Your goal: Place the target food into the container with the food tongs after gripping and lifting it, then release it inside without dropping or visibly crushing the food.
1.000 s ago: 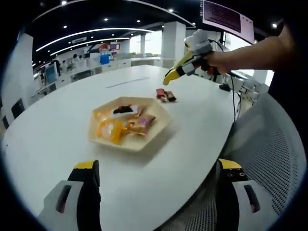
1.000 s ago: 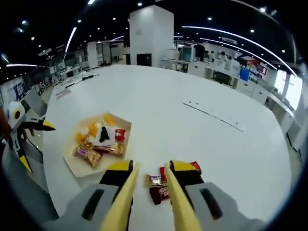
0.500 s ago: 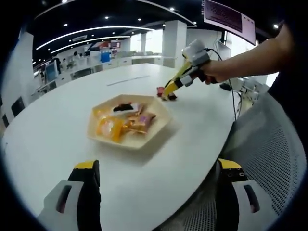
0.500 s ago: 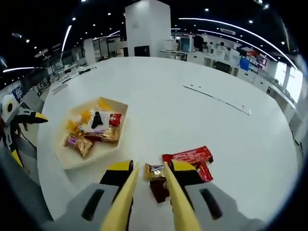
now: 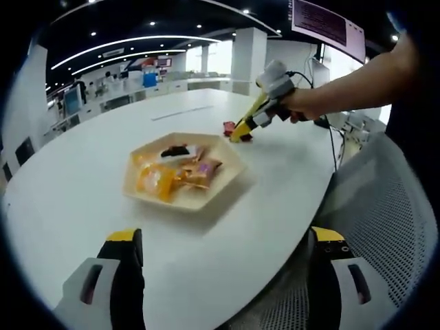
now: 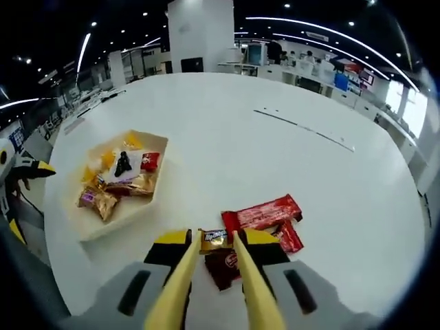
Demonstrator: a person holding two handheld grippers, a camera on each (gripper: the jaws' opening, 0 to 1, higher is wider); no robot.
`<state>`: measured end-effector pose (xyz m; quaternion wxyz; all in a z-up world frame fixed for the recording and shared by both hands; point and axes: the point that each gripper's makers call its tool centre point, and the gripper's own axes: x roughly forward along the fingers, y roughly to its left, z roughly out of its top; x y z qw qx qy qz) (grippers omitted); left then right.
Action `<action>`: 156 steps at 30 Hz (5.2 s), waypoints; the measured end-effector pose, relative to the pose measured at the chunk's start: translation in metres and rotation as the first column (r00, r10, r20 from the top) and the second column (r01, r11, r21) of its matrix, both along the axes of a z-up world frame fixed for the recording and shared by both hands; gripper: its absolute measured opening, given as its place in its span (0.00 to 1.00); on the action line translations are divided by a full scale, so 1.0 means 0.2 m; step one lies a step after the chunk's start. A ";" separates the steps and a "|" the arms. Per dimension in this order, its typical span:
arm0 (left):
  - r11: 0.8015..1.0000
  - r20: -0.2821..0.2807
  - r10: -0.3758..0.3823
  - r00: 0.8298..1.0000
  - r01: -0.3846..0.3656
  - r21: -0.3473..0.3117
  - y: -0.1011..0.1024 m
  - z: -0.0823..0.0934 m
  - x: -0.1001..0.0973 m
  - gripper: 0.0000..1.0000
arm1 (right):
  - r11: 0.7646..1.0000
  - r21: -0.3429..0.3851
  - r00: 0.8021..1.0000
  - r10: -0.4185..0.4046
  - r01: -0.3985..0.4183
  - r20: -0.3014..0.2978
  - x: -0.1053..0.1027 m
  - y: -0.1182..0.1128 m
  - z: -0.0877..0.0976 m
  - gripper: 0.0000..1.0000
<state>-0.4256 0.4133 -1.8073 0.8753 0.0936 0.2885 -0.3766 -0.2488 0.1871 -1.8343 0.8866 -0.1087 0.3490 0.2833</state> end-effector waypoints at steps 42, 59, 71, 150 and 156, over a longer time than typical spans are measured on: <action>1.000 0.000 0.007 1.000 -0.007 0.005 0.01 0.00 0.01 0.95 | 0.993 0.059 0.993 -0.099 0.103 -0.058 -0.03 -0.05 0.07 0.17; 0.998 0.031 0.028 0.999 -0.026 -0.054 0.00 0.05 0.03 1.00 | 0.992 0.082 0.995 -0.092 0.095 -0.040 0.02 -0.06 0.17 0.18; 0.998 0.048 0.034 0.998 -0.031 -0.056 0.00 0.07 0.03 1.00 | 0.994 0.072 0.997 -0.076 0.079 -0.032 0.03 -0.06 0.21 0.18; 0.999 0.126 0.040 0.991 -0.036 -0.035 0.02 0.11 0.06 0.99 | 0.948 0.135 0.957 0.282 -0.290 0.071 -0.11 0.92 0.74 0.18; 0.999 0.127 0.042 0.991 -0.038 -0.035 0.02 0.12 0.06 0.99 | 0.942 0.157 0.955 0.289 -0.297 0.074 -0.12 0.96 0.75 0.21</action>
